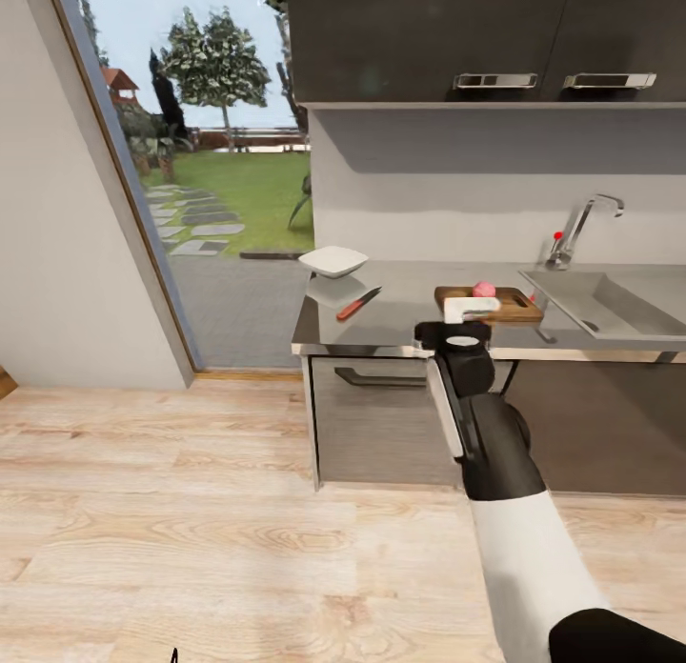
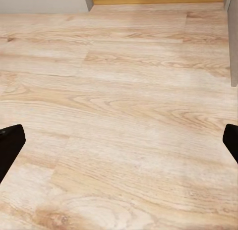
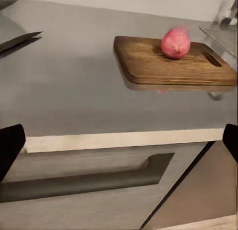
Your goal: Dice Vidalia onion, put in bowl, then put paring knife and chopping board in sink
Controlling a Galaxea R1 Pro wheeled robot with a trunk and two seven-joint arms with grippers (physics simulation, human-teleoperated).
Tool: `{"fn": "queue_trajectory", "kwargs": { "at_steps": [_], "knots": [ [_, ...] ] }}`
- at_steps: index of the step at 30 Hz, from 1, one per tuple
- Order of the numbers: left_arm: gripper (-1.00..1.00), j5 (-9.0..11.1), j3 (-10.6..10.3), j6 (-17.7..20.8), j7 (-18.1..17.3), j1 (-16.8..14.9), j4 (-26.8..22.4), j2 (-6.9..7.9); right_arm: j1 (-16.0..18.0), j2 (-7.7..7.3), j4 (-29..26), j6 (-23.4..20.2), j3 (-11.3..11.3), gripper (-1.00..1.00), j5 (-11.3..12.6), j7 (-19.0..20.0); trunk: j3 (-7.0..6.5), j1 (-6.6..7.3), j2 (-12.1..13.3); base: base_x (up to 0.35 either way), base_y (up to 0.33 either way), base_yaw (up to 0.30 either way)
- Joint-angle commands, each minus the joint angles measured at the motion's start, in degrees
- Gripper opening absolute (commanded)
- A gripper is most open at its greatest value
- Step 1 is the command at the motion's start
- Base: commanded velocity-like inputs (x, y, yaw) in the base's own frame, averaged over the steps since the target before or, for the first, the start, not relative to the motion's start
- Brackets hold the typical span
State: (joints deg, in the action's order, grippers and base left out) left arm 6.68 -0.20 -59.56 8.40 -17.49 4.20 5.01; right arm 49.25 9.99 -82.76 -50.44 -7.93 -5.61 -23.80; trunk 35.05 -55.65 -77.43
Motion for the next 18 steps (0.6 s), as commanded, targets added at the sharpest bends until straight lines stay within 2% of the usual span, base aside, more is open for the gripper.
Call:
{"fn": "queue_trajectory", "kwargs": {
  "at_steps": [1,3,7,11,15,18],
  "knots": [
    [1.0,0.29,-0.06,-0.29,-0.14,-0.09,0.19,0.0,1.27,0.0,0.45,-1.01,-0.05,1.0,-0.47,0.16,0.06,0.0,-0.03,0.0,0.0,0.0],
    [1.0,0.3,-0.06,-0.29,-0.14,-0.09,0.19,0.0,6.78,0.0,4.1,-2.57,-0.06,1.0,-0.46,0.16,0.06,0.0,-0.03,0.0,0.0,0.0],
    [1.0,0.3,-0.06,-0.29,-0.14,-0.09,0.19,0.0,12.43,0.0,8.95,-3.09,-0.07,1.0,-0.46,0.14,0.06,0.0,-0.03,0.0,0.0,0.0],
    [1.0,0.28,-0.06,-0.27,-0.14,-0.1,0.19,0.02,19.8,0.0,17.64,-3.14,-0.01,1.0,-0.36,0.16,0.06,0.0,-0.03,0.042,0.019,0.0],
    [1.0,0.3,-0.06,-0.28,-0.14,-0.09,0.19,0.05,23.88,0.0,23.09,-2.96,0.01,1.0,0.08,0.16,0.06,0.0,-0.03,0.144,0.105,0.0],
    [1.0,0.3,-0.06,-0.27,-0.14,-0.09,0.19,0.07,25.71,0.0,25.62,-2.86,0.01,1.0,1.69,0.16,0.06,0.0,-0.03,0.211,0.165,0.0]
  ]
}}
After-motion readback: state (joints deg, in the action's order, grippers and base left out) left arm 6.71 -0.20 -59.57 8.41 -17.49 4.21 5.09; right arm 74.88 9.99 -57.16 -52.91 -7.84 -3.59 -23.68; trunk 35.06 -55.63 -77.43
